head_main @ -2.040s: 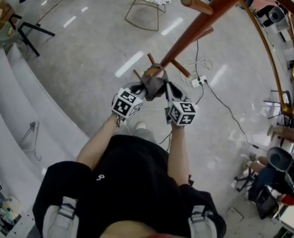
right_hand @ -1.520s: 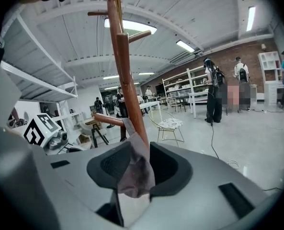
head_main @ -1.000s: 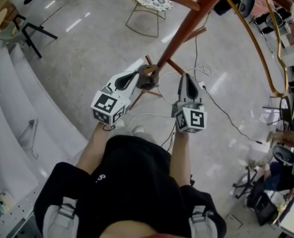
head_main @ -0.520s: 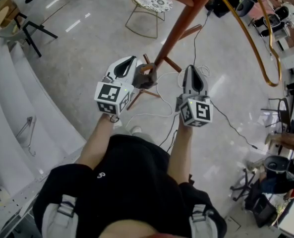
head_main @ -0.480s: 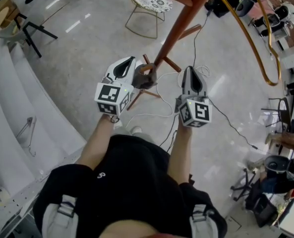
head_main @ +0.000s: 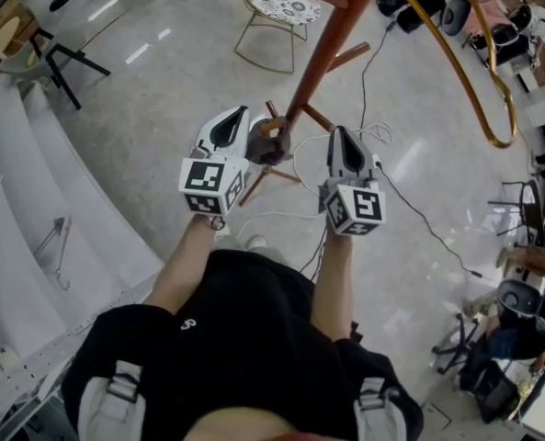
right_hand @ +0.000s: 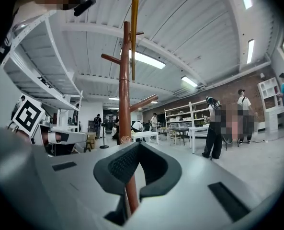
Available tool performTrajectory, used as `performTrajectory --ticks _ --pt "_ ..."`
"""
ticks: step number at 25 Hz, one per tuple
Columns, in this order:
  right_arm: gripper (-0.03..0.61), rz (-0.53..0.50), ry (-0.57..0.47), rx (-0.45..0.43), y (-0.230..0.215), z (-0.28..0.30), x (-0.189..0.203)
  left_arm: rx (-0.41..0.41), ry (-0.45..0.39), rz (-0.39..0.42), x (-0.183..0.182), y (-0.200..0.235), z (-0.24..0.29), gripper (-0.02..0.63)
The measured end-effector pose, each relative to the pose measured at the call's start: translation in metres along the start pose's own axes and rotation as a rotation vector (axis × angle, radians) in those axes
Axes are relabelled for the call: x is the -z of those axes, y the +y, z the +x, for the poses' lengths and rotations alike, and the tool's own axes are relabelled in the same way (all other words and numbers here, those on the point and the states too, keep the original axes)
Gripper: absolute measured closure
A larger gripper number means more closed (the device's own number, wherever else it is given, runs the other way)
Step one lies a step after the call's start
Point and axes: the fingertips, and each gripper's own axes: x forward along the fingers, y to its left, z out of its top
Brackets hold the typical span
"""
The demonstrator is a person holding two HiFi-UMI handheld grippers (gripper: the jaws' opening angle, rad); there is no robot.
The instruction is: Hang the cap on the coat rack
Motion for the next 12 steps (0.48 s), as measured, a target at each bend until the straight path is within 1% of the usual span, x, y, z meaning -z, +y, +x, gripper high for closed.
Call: performTrajectory --ticks 5,12 --pt "0.583 0.006 0.022 -0.01 0.004 -0.002 0.008 -0.001 0.004 -0.009 0.002 -0.003 -0.002 0.615" --pt "0.584 -0.007 0.015 -0.041 0.011 0.0 0.009 0.014 0.0 -0.019 0.004 -0.008 -0.004 0.615"
